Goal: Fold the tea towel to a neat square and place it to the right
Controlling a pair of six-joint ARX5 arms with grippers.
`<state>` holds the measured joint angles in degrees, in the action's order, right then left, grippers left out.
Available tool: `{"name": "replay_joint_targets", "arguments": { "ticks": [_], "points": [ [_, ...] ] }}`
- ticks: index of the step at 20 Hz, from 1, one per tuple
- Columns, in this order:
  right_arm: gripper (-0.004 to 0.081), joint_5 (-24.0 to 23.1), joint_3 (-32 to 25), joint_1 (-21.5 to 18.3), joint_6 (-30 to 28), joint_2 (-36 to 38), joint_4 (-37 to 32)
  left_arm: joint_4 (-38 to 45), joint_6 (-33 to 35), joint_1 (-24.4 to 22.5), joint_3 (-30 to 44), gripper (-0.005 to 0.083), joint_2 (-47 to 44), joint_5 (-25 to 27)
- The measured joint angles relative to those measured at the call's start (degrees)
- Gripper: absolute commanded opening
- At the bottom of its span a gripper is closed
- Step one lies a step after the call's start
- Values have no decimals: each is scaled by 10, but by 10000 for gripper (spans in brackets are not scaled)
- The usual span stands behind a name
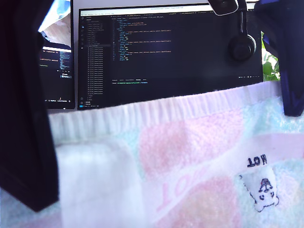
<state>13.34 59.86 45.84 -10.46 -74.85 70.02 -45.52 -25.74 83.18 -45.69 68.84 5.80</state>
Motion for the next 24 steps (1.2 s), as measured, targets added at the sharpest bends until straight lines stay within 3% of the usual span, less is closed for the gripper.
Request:
{"name": "replay_joint_targets", "arguments": {
  "ticks": [2, 6, 10, 16, 22, 24],
  "points": [
    [-12, 0, 0, 0, 0, 0, 0, -22, 1, 0, 0, -25, 0, -1],
    [-12, 1, 0, 0, 0, 0, 2, -37, 10, -8, 0, -21, 0, -4],
    [-12, 2, 0, 12, 3, 0, 23, -39, 20, -8, 0, -21, -6, -52],
    [-12, 8, 0, 45, 17, 0, 57, -89, 32, -32, -1, -21, -107, -113],
    [-12, 67, 0, 89, 35, 0, 68, -139, 37, -34, -1, -21, -144, -204],
    [-12, 71, 0, 106, 46, 0, 68, -149, 39, -34, -1, -21, -150, -191]
  ]
}}
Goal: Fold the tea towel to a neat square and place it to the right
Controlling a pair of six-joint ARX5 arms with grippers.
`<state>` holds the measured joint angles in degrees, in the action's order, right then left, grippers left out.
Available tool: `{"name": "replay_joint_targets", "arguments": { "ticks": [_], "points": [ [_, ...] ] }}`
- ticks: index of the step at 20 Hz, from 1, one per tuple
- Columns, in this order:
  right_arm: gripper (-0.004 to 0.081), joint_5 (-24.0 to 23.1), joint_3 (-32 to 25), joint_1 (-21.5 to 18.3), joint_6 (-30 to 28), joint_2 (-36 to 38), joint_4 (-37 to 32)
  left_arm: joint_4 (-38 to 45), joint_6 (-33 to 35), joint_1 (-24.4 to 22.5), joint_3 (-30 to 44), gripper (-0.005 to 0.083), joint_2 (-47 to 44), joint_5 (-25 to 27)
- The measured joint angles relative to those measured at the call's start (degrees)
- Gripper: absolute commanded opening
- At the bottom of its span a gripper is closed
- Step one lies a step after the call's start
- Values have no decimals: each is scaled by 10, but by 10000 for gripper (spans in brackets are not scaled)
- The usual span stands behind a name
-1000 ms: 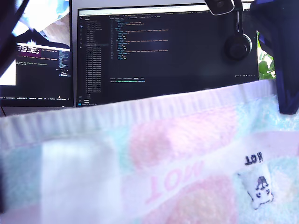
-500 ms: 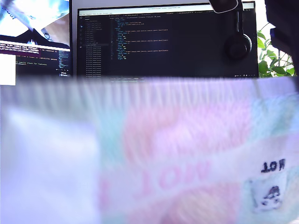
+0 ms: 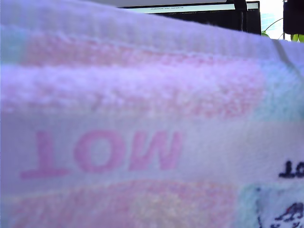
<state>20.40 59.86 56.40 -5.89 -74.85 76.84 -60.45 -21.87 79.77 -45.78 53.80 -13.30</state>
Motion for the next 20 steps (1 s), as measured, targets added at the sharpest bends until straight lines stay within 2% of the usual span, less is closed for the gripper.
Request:
{"name": "replay_joint_targets", "arguments": {
  "ticks": [2, 5, 7, 10, 12, 15, 20],
  "points": [
    [-12, -6, 0, 5, 3, 0, -6, -10, 4, -5, 0, -21, -4, 55],
    [-12, -55, 0, 2, 13, 0, -48, -21, 9, -31, -1, -21, -5, 174],
    [-12, -92, 0, -9, 14, 0, -80, -17, 9, -57, -2, -21, -5, 242],
    [-12, -125, 7, -35, 14, 0, -130, 4, 33, -91, -5, -21, -5, 313],
    [-12, -135, 12, -55, 13, 0, -164, 30, 69, -119, -5, -21, -5, 342],
    [-12, -136, 12, -89, -5, -12, -198, 75, 129, -177, -5, -21, 0, 347],
    [-12, -155, 41, -134, -54, -110, -246, 147, 199, -279, -6, -21, 64, 344]
  ]
}}
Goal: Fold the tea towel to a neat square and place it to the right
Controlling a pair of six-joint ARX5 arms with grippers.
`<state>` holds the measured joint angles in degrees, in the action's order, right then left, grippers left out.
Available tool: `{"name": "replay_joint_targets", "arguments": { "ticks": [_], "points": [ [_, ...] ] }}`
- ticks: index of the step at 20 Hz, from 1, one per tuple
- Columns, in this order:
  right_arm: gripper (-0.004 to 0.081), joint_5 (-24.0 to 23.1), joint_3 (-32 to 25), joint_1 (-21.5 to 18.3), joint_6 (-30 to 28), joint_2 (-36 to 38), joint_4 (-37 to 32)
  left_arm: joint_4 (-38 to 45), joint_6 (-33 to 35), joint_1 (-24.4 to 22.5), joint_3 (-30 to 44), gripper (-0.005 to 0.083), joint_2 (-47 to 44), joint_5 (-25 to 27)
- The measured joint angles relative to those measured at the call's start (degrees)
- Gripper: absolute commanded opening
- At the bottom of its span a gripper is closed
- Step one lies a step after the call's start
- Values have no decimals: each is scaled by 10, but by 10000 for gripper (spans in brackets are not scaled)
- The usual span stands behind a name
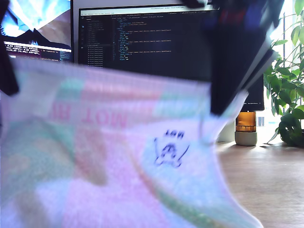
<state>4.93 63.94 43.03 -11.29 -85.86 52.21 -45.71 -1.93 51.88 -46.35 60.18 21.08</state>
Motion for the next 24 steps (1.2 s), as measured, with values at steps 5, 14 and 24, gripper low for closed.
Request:
{"name": "replay_joint_targets", "arguments": {
  "ticks": [5, 14, 24],
  "points": [
    [-12, -10, 75, -45, -50, -44, -5, 59, 50, -83, 0, -21, 35, -29],
    [-12, -43, 108, -72, -125, -115, -69, 152, 113, -161, 0, -21, 110, -73],
    [-12, -83, 108, -73, -246, -161, -188, 212, 127, -219, -1, -21, 180, -115]
  ]
}}
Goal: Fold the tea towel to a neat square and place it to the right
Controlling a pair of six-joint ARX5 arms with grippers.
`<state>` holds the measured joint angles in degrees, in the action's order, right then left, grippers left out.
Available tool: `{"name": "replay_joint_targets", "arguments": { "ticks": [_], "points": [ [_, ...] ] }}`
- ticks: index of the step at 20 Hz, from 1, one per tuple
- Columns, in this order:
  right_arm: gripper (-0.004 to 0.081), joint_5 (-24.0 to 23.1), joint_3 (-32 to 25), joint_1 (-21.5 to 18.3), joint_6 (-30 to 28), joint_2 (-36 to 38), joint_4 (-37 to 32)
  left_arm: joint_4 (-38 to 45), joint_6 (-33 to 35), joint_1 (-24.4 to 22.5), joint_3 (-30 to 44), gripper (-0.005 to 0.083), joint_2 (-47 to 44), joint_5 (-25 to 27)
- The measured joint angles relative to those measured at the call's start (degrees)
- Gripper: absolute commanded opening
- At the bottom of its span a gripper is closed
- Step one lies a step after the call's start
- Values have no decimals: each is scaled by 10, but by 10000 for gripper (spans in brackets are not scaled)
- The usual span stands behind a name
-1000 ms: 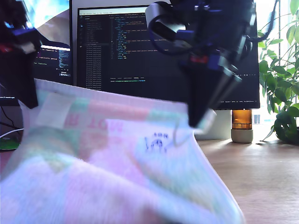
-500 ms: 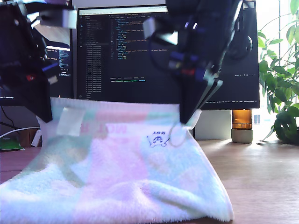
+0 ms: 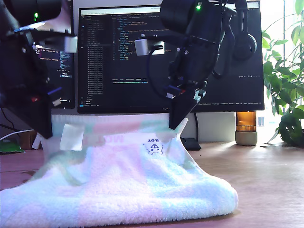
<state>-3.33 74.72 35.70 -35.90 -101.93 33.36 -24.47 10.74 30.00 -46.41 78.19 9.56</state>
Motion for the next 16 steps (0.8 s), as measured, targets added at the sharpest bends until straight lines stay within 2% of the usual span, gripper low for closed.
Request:
{"name": "replay_joint_targets", "arguments": {
  "ticks": [5, 12, 16],
  "points": [
    [-12, -20, 1, -5, -2, -50, -4, 41, 22, -9, 0, -21, 34, -34],
    [-12, -26, 1, -13, -4, -50, -21, 83, 38, -32, 0, -21, 63, -65],
    [-12, -27, 1, -13, -3, -50, -3, 97, 38, -38, 0, -21, 71, -78]
  ]
}}
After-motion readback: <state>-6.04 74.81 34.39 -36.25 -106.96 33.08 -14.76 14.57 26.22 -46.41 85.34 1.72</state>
